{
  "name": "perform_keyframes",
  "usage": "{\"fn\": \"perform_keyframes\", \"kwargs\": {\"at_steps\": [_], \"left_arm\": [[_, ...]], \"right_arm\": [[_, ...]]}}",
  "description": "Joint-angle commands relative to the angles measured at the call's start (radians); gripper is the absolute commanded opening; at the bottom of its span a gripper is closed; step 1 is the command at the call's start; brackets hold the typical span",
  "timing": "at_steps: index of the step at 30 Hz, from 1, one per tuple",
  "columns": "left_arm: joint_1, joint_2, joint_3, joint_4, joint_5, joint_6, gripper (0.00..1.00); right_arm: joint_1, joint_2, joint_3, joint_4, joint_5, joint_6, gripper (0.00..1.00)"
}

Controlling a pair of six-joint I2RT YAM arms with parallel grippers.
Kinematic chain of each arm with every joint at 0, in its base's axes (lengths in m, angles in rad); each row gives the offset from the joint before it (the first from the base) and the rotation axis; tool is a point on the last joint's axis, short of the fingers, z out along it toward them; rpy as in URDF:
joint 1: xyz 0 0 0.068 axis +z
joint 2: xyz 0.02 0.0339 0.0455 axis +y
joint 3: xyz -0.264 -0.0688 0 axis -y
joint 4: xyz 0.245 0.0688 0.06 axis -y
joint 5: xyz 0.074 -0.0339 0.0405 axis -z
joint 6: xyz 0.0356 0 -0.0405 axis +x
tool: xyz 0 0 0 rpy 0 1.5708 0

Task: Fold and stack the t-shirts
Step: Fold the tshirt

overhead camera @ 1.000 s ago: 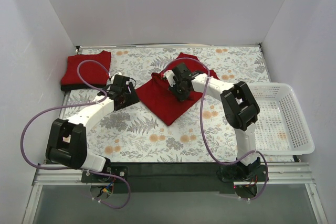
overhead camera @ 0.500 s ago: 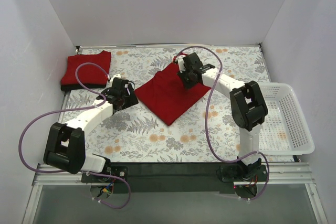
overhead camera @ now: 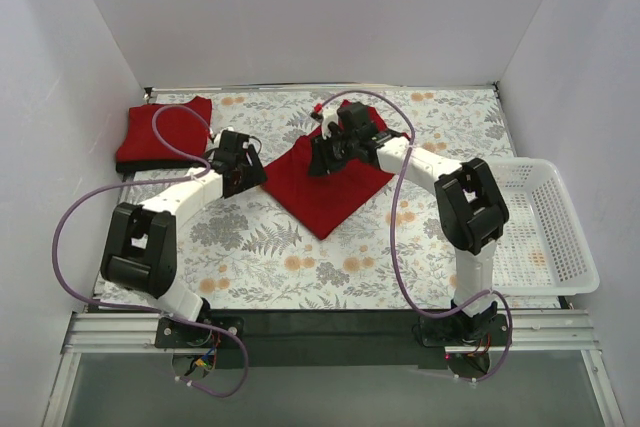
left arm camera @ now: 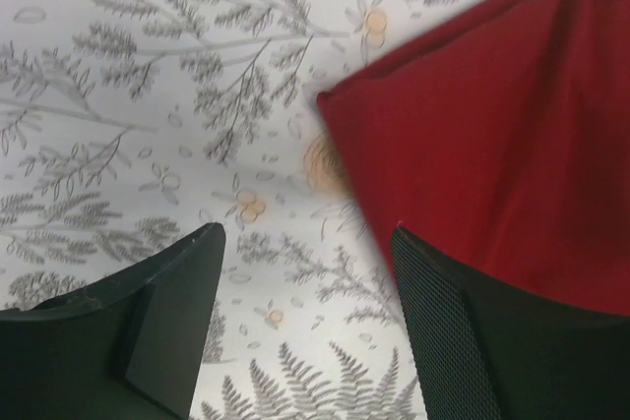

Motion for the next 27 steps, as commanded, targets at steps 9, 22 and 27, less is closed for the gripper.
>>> {"fn": "perform_keyframes", "kwargs": {"at_steps": [9, 22, 27], "left_arm": [[0.028, 0.205, 0.222, 0.005, 0.053, -0.024, 0.57], [0.029, 0.312, 0.204, -0.027, 0.028, -0.077, 0.36], [0.052, 0.305, 0.139, -0.064, -0.002, -0.121, 0.25]], "right_arm": [[-0.073, -0.16, -0.308, 0.086, -0.034, 0.048, 0.37], [-0.277, -0.127, -0.451, 0.137, -0.06, 0.112, 0.36], [-0.349, -0.091, -0.509, 0.149, -0.057, 0.155, 0.36]]}}
